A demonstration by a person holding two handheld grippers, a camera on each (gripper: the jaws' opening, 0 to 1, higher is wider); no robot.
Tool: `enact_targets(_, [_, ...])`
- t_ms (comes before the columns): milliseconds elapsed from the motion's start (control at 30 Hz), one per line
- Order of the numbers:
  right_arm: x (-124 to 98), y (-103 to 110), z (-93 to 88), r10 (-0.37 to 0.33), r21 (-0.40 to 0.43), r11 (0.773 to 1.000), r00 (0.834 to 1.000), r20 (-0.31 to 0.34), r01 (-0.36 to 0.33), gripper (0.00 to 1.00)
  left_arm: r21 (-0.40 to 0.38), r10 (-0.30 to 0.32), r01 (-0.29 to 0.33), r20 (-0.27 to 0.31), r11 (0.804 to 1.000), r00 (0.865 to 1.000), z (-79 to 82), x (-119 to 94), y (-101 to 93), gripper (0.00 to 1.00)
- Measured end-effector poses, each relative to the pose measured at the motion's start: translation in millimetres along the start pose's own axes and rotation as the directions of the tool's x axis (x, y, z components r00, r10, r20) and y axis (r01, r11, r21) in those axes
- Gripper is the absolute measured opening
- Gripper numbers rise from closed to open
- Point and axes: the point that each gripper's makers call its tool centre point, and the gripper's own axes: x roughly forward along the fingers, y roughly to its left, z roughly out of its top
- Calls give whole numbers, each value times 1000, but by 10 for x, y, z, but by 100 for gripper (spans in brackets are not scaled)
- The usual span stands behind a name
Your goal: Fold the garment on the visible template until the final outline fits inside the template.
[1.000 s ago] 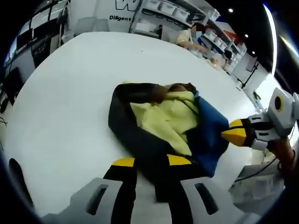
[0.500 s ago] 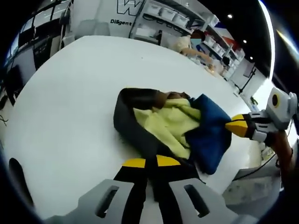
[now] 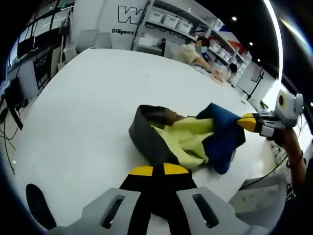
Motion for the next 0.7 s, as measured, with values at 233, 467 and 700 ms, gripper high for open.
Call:
enact_targets(233, [-82, -208, 69, -68, 7, 998, 998, 3, 68, 0, 52, 25, -26, 20, 998, 999, 108, -117, 90, 0])
enact_targets(467, [-166, -397, 133, -106, 51, 993, 994, -3, 106, 0, 69, 67, -70, 48, 995, 997, 279, -249, 297, 0])
enact_targets(700, [-250, -492, 222, -130, 81, 988, 991, 11, 129, 0, 71, 86, -91, 76, 993, 993, 453, -418, 384, 1])
